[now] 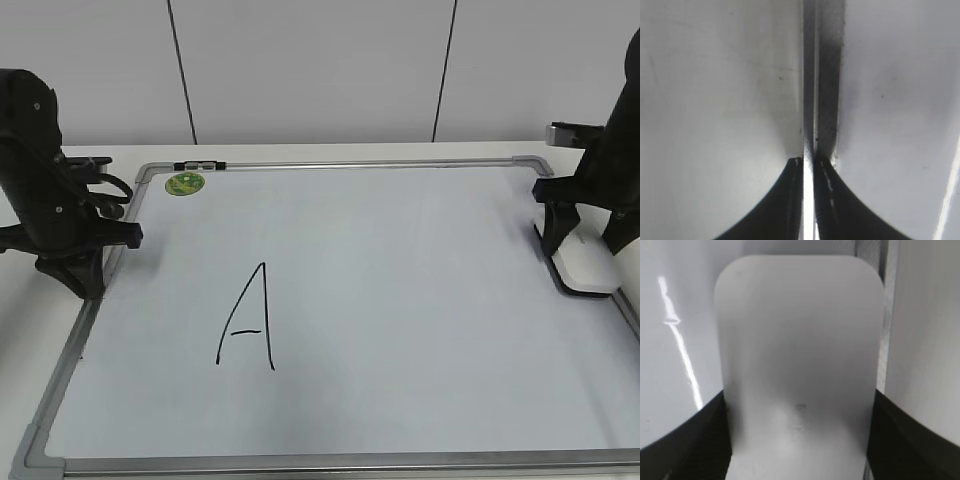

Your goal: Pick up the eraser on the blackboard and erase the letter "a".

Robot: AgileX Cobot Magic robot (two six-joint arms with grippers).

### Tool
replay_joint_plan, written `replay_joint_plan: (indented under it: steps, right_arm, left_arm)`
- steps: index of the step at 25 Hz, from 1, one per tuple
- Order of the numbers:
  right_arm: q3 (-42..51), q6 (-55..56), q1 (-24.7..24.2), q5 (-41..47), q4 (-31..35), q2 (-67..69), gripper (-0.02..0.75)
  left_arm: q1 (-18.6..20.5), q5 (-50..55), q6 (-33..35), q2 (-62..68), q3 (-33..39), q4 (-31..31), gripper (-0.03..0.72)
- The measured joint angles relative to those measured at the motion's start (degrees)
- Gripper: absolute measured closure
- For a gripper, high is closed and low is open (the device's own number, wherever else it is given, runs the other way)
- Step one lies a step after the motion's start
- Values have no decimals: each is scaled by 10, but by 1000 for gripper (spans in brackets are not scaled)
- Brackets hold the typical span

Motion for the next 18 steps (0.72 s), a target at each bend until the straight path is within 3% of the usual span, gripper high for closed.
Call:
replay_joint_plan:
  steps: [8,18]
  right_arm:
    - [0,0,-1,0,1,4,94]
    - [-79,0,-2,0,1,4,77]
  left_arm:
    - [0,0,0,0,0,0,646]
    - [0,0,0,0,0,0,645]
